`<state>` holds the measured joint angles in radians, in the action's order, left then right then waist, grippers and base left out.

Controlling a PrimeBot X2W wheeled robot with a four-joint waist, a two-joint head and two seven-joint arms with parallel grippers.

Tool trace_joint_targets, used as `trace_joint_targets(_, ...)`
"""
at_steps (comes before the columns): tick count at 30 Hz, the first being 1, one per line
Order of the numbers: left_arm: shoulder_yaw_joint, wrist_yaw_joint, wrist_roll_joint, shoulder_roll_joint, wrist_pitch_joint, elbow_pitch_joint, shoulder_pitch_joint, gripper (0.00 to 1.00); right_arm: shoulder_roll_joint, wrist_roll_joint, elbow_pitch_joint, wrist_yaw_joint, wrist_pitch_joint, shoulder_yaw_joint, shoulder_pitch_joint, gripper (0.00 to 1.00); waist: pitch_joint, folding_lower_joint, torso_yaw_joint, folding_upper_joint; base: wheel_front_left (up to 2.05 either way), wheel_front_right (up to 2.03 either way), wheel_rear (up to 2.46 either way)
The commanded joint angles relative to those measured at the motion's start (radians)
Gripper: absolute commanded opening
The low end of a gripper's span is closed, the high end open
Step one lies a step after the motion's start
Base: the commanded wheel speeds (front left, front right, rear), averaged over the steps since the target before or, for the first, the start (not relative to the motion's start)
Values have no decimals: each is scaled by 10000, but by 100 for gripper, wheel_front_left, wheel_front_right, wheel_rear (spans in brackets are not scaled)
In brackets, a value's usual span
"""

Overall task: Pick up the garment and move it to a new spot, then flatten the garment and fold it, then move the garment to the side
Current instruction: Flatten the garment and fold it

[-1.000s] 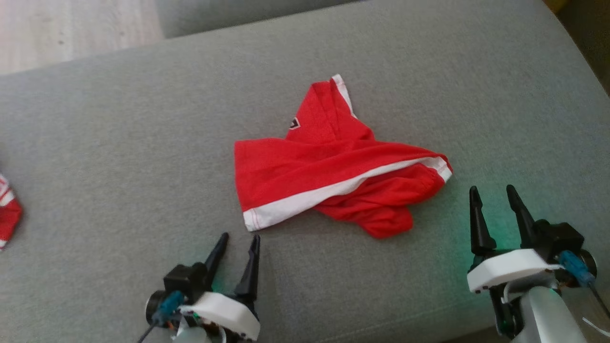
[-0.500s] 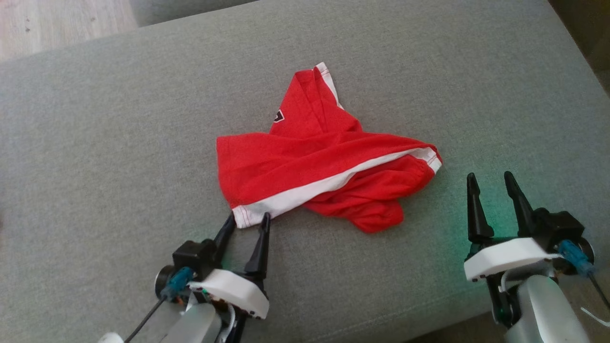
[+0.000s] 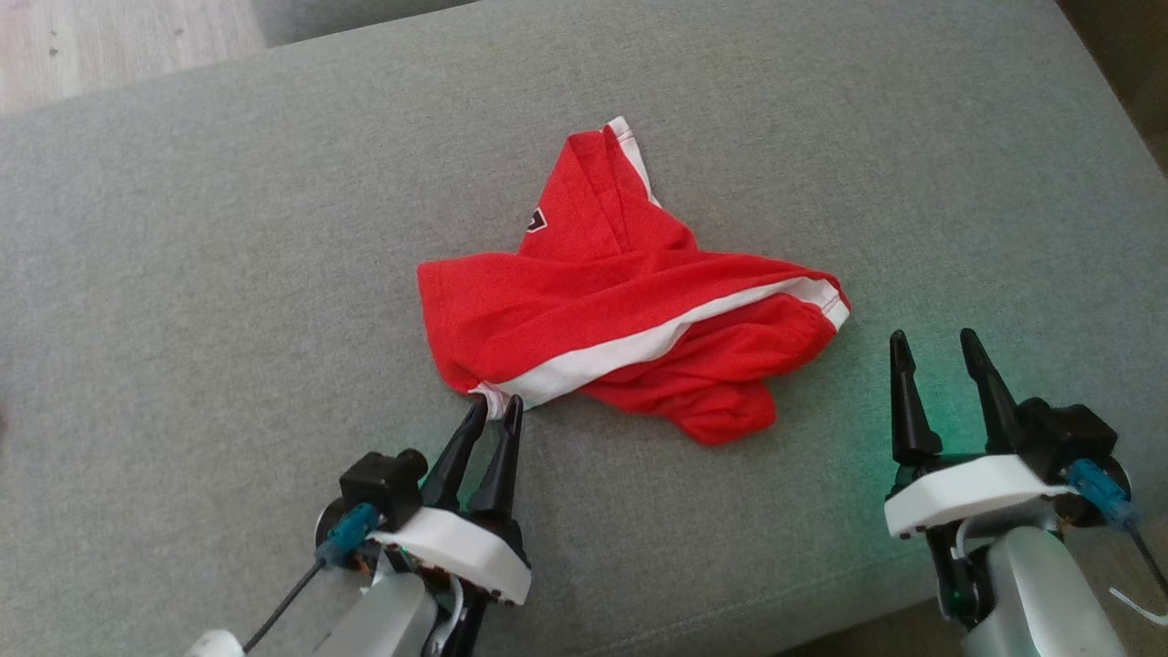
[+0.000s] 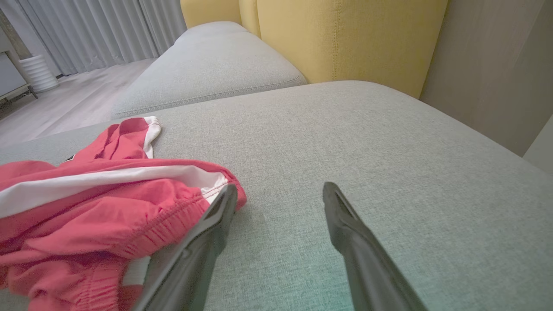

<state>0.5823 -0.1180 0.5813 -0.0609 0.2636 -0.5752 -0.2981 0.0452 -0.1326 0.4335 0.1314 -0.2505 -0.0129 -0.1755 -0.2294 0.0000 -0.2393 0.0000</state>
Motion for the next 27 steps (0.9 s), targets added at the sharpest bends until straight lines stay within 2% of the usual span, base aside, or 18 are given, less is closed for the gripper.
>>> trace_joint_targets(1, -152, -126, 79, -26, -18, 43, 58, 46, 51, -74, -228, -7, -112, 250, -321, 100, -4, 0, 25, 0, 0, 0, 0)
trace_joint_targets(4, -285, -126, -50, -73, -18, -246, -10, 44, 51, -128, -199, -7, -112, 286, -348, 100, -9, 0, 50, 0, 0, 0, 0)
trace_joint_targets(5, -326, -126, -143, -85, -18, -375, -36, 39, 51, -135, -194, -7, -112, 301, -367, 100, -4, 0, 52, 0, 0, 0, 0)
trace_joint_targets(6, -347, -126, -221, -82, -18, -503, -62, 27, 51, -149, -192, -7, -112, 308, -388, 100, 0, 0, 55, 0, 0, 0, 0)
trace_joint_targets(7, -407, -126, -289, -77, -18, -610, -91, 1, 51, -154, -192, -7, -112, 304, -406, 100, 12, 0, 64, 0, 0, 0, 0)
trace_joint_targets(13, -1270, -126, -583, -7, -18, -513, -47, 0, 51, -251, -254, -7, -112, 128, -337, 100, 274, 0, 324, 0, 0, 0, 0)
trace_joint_targets(14, -1809, -126, -790, 17, -18, -130, 132, 0, 51, -471, -248, -7, -112, 182, -260, 100, 379, 0, 485, 0, 0, 0, 0)
trace_joint_targets(17, -2361, -126, -1097, 44, -18, 315, 529, 0, 51, -1063, -195, -7, -112, 518, -103, 100, 523, 0, 749, 0, 0, 0, 0)
trace_joint_targets(27, -2623, -126, -1430, 80, -18, 639, 984, 0, 51, -2786, 89, -7, -113, 1555, 62, 100, 591, 0, 1122, 0, 0, 0, 0)
